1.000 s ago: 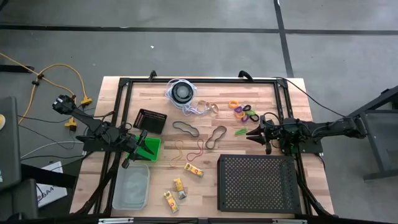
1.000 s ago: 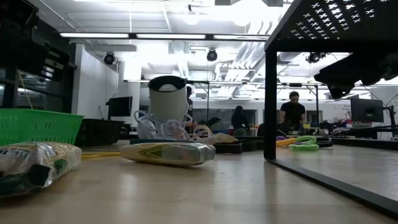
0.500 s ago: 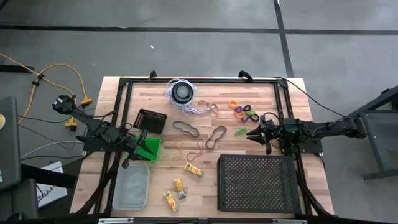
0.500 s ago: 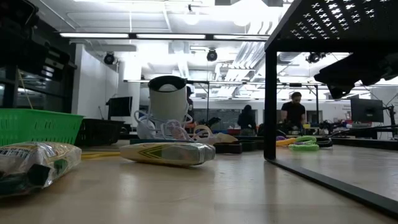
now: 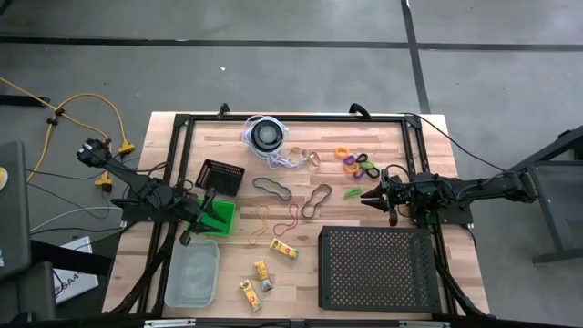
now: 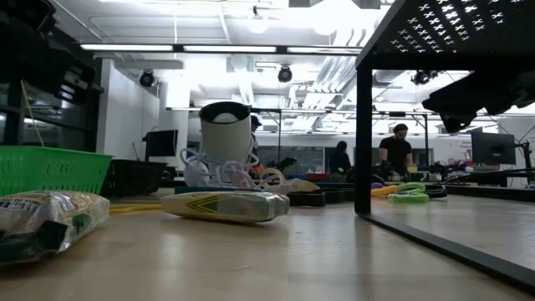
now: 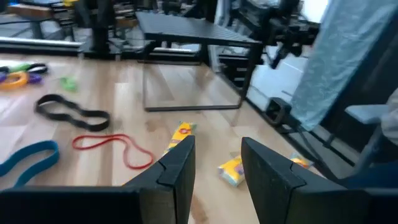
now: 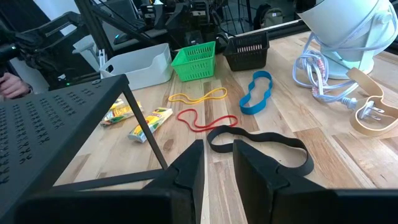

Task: Pick & Place Office Desk Supplies
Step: Put the blue rubber band into the gray bin

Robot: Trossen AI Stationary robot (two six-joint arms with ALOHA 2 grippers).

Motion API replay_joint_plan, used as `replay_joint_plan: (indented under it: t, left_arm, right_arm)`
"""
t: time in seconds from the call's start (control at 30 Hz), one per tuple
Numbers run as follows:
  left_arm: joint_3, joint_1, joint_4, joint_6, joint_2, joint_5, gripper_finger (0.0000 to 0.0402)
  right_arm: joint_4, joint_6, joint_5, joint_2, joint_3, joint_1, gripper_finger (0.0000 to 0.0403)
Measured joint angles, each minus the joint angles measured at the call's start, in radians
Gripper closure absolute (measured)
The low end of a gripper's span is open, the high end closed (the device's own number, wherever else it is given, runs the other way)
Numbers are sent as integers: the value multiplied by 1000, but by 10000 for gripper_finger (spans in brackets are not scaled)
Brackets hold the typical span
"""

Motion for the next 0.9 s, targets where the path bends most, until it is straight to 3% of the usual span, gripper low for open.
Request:
replay_joint_plan:
  t: [0.2, 0.4, 0.7, 0.9]
  left_arm:
    - [61, 5, -19, 16, 92, -149, 276]
    - [164, 81, -21, 16, 289, -178, 276]
    - [378, 264, -21, 80, 651, -21, 276]
    - [554, 367, -114, 145, 843, 97, 276]
  right_arm:
    - [0, 0, 0, 0, 0, 0, 330]
    - [0, 0, 0, 0, 0, 0, 330]
    - [0, 0, 0, 0, 0, 0, 330]
    - [0, 0, 0, 0, 0, 0, 330]
